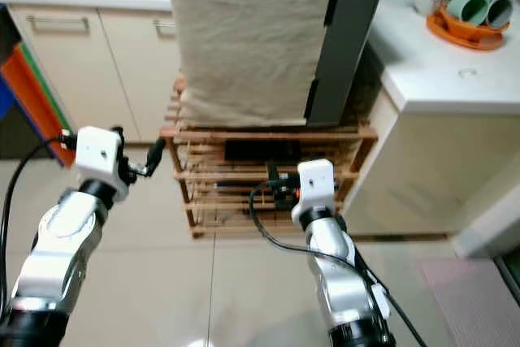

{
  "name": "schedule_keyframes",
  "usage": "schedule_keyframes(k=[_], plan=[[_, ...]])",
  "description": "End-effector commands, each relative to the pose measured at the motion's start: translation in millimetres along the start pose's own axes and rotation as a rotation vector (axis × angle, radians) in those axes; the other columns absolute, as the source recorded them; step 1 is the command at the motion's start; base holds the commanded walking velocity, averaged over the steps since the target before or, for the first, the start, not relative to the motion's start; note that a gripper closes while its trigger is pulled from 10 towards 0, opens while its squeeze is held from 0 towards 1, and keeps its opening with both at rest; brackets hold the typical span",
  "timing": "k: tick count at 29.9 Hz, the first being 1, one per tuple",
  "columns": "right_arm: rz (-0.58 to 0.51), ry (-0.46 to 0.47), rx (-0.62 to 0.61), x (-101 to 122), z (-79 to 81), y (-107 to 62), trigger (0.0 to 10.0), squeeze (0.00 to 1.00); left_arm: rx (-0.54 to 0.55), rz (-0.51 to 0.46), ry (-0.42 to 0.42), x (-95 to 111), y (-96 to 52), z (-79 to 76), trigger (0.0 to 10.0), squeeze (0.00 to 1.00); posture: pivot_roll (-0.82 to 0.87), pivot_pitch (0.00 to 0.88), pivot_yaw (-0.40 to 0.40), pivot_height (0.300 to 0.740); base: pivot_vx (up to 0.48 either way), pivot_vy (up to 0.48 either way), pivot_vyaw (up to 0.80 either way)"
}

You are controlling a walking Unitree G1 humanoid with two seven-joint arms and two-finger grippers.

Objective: Restocking fridge

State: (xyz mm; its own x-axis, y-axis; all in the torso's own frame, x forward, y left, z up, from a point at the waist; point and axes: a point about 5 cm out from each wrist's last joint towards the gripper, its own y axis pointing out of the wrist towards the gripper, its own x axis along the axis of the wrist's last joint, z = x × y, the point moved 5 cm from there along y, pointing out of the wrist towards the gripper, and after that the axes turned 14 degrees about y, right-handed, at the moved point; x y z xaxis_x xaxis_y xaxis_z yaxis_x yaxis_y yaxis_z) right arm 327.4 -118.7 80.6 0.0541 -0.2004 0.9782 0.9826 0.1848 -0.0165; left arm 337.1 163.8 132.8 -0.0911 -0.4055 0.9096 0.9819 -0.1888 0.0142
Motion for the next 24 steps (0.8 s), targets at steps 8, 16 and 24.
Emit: schedule_keyframes(k=[8,16,24], plan=[[-0.009,-0.01,-0.017,2.1,-7.8,0.9,10.0,0.0,-0.029,-0.031,0.018,7.3,2.1,-10.3,10.0,0.0,0.03,0.0,-0.013,0.74,0.444,0.0,0.0],[-0.004,0.018,-0.025,0.6,-9.5,1.7,10.0,0.0,-0.044,-0.032,-0.043,11.0,4.4,-13.5,10.0,0.0,0.03,0.0,-0.012,0.74,0.0,0.097,0.0],[0.007,0.026,-0.026,-1.7,-10.4,3.1,10.0,0.0,-0.065,-0.046,-0.028,12.2,3.7,-14.6,10.0,0.0,0.04,0.0,-0.014,0.74,0.0,0.477,-0.66]])
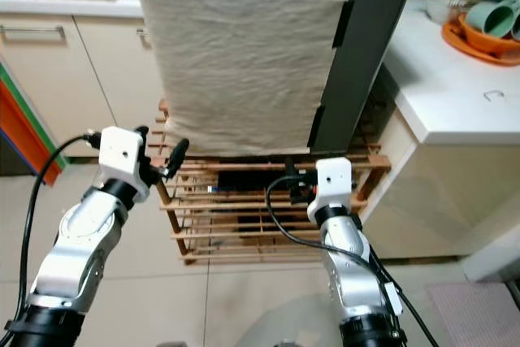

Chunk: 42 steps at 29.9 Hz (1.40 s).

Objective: Restocking fridge

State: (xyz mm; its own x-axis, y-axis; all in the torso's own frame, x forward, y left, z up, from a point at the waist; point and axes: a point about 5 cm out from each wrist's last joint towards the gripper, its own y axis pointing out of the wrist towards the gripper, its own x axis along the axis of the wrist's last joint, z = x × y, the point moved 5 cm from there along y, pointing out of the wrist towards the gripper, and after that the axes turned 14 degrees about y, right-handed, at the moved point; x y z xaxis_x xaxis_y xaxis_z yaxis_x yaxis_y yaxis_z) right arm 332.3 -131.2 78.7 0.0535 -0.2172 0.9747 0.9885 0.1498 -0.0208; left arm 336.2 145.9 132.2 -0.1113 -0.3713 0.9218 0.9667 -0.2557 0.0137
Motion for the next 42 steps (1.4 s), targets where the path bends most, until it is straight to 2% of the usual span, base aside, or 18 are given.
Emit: schedule_keyframes(k=[1,9,16,24,37,42], plan=[[0.012,0.008,0.01,-2.9,3.0,0.3,10.0,0.0,-0.003,-0.018,0.007,5.5,1.0,1.7,10.0,0.0,0.04,0.0,-0.014,0.74,0.0,0.48,-0.68],[0.017,0.005,0.013,-4.8,2.2,-0.8,10.0,0.0,-0.005,-0.013,0.004,4.2,0.9,2.3,10.0,0.0,0.04,0.0,-0.016,0.74,0.0,0.48,-0.66],[0.01,0.004,0.017,-4.1,0.5,-4.8,10.0,0.0,-0.002,-0.006,0.042,2.5,1.4,3.1,10.0,0.0,0.03,0.0,-0.015,0.74,0.0,0.476,-0.64],[0.017,0.006,0.01,-7.2,-2.3,-7.7,10.0,0.0,-0.016,-0.089,-0.023,16.8,-2.6,-1.2,10.0,0.0,0.03,0.0,-0.016,0.74,0.0,0.469,-0.63],[0.026,0.017,0.011,-8.5,-2.5,-7.1,10.0,0.0,-0.039,-0.085,0.012,15.3,-4.3,-5.0,10.0,0.0,0.03,0.0,-0.018,0.74,0.0,0.48,-0.61],[0.024,0.016,0.013,-8.9,-1.1,-6.7,10.0,0.0,-0.048,-0.104,-0.004,18.6,-4.2,-7.1,10.0,0.0,0.03,0.0,-0.017,0.74,0.322,0.193,-0.6]])
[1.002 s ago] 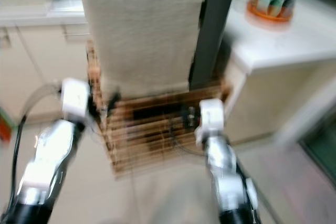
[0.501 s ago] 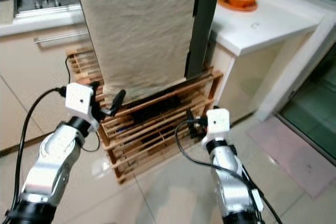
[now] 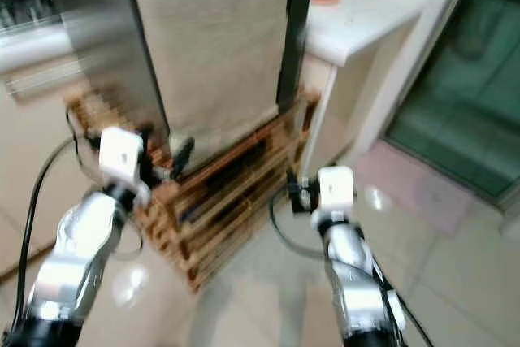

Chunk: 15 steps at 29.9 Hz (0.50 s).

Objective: Restocking fridge

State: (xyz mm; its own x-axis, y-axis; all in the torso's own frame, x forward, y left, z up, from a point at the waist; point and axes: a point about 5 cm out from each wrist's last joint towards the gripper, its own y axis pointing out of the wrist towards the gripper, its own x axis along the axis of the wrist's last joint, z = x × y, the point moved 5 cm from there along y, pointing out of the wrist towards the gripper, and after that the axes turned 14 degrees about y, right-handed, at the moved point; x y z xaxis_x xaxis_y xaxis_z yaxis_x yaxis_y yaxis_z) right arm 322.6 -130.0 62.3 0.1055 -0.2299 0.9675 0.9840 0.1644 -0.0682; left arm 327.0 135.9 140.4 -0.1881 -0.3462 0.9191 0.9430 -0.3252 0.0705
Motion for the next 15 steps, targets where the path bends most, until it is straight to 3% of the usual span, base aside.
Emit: schedule_keyframes(k=[1,6,15], plan=[[-0.025,-0.006,0.009,8.0,0.1,2.0,10.0,0.0,-0.002,-0.024,-0.002,6.1,2.3,1.1,10.0,0.0,0.03,0.0,-0.017,0.74,0.0,0.465,-0.59],[-0.042,-0.018,-0.001,10.4,-1.8,2.3,10.0,0.0,0.018,-0.006,0.021,3.6,2.7,4.1,10.0,0.0,0.03,0.0,-0.017,0.74,0.0,0.094,-0.57],[-0.046,-0.034,0.004,11.8,0.3,4.2,10.0,0.0,0.001,-0.05,0.027,14.2,6.1,1.9,10.0,0.0,0.03,0.0,-0.014,0.74,0.0,0.0,0.0]])
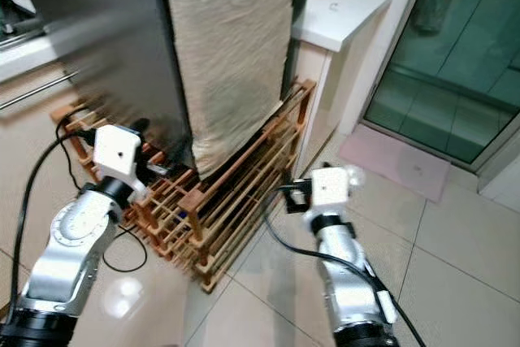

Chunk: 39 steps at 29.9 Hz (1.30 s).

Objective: Restocking fridge

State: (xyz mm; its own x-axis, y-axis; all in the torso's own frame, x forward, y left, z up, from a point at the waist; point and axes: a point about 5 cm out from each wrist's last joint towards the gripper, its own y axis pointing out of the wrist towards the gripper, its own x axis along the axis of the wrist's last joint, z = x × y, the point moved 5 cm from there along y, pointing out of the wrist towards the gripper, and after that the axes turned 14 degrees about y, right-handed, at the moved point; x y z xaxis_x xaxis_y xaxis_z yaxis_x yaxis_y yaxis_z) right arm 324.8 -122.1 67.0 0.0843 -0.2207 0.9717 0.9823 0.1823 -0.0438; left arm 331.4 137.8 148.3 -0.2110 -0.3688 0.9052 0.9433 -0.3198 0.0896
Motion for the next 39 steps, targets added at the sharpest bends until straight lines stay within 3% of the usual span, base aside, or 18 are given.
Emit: schedule_keyframes(k=[1,9,12,13,19,25,39], plan=[[-0.026,-0.024,-0.019,8.4,-8.7,1.2,10.0,0.0,-0.008,-0.033,-0.005,8.3,2.2,-3.3,10.0,0.0,0.03,0.0,-0.014,0.74,0.0,0.0,0.0],[-0.03,-0.03,-0.017,9.1,-7.8,1.7,10.0,0.0,-0.009,-0.032,0.01,12.1,8.3,-7.7,10.0,0.0,0.03,0.0,-0.015,0.74,0.0,0.0,0.0],[-0.031,-0.03,-0.013,9.3,-6.1,2.0,10.0,0.0,-0.002,-0.02,0.026,13.6,17.3,-9.0,10.0,0.0,0.03,0.0,-0.014,0.74,0.0,0.0,0.0],[-0.034,-0.03,-0.009,9.6,-4.8,1.0,10.0,0.0,0.007,-0.01,0.032,15.8,27.8,-7.9,10.0,0.0,0.03,0.0,-0.008,0.74,0.0,0.446,0.0],[-0.024,-0.035,-0.014,5.6,-6.4,-7.0,10.0,0.0,0.044,-0.02,0.076,27.4,49.5,8.4,10.0,0.0,0.01,0.003,0.0,0.74,0.0,0.0,0.0],[-0.013,-0.04,-0.033,2.7,-11.9,-15.9,10.0,0.0,0.063,-0.006,0.049,25.0,55.5,14.2,10.0,0.0,-0.02,0.007,0.001,0.74,0.0,0.0,0.0],[-0.006,-0.061,-0.036,5.2,-16.4,-22.5,10.0,0.0,0.052,0.018,0.022,18.7,63.7,6.8,10.0,0.0,-0.03,0.006,-0.006,0.74,0.0,0.0,0.0]])
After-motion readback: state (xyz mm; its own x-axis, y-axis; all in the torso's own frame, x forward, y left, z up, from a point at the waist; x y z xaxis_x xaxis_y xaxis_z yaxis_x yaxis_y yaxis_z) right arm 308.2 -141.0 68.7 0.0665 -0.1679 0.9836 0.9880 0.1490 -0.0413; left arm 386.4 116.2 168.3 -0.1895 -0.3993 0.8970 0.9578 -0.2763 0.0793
